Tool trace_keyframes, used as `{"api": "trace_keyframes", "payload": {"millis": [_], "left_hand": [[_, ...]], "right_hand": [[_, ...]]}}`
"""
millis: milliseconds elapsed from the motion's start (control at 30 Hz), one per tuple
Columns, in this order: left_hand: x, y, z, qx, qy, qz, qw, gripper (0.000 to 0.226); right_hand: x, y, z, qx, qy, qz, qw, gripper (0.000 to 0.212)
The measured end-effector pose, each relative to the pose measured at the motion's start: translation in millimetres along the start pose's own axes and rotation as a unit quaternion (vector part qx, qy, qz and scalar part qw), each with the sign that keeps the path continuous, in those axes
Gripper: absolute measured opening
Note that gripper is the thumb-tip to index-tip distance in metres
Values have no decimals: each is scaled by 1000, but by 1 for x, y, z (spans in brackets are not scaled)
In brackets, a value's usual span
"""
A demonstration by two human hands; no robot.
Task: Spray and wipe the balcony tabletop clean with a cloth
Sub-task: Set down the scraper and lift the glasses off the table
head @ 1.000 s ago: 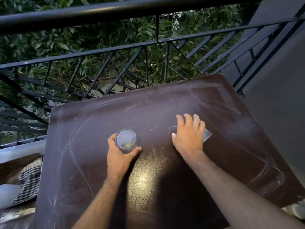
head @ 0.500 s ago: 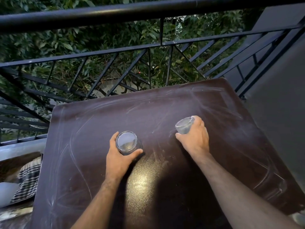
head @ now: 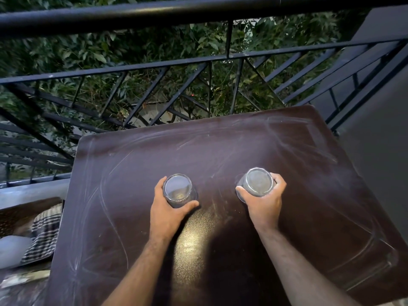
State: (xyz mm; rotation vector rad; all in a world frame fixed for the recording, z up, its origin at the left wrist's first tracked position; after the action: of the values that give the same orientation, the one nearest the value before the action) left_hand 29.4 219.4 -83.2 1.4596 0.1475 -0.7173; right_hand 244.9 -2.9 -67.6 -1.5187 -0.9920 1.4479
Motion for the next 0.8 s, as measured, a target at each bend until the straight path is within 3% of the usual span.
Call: {"api": "trace_keyframes", "payload": {"millis": [267,400,533,800], "left_hand": [[1,3,-1,10,-6,14,1000,113],[-1,3,-4,15,9,9,1000,90],[-4,1,-4,15,13,13,1000,86],[-59,-4,0,33,52,32,998,86]], "right_hand": [[7,3,1,-16,-31,0,999,89],[14,5,-4,-10,-63,12,998,88],[20,-3,-1,-7,-64,11,998,84],[48,-33,51,-33,-101,-17,994,83]]}}
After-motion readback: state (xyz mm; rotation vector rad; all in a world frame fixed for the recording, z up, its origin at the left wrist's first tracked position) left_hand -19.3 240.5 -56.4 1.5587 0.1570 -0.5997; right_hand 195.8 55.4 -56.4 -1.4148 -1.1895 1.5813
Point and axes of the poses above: each hand's wrist, its own z-axis away from the middle knuckle, its own x-axis out of the palm, y = z × x, the point moved 9 cm from there along -z, towards the middle knuckle, and after that the axes turned 10 degrees about y, right-handed, at the moved point
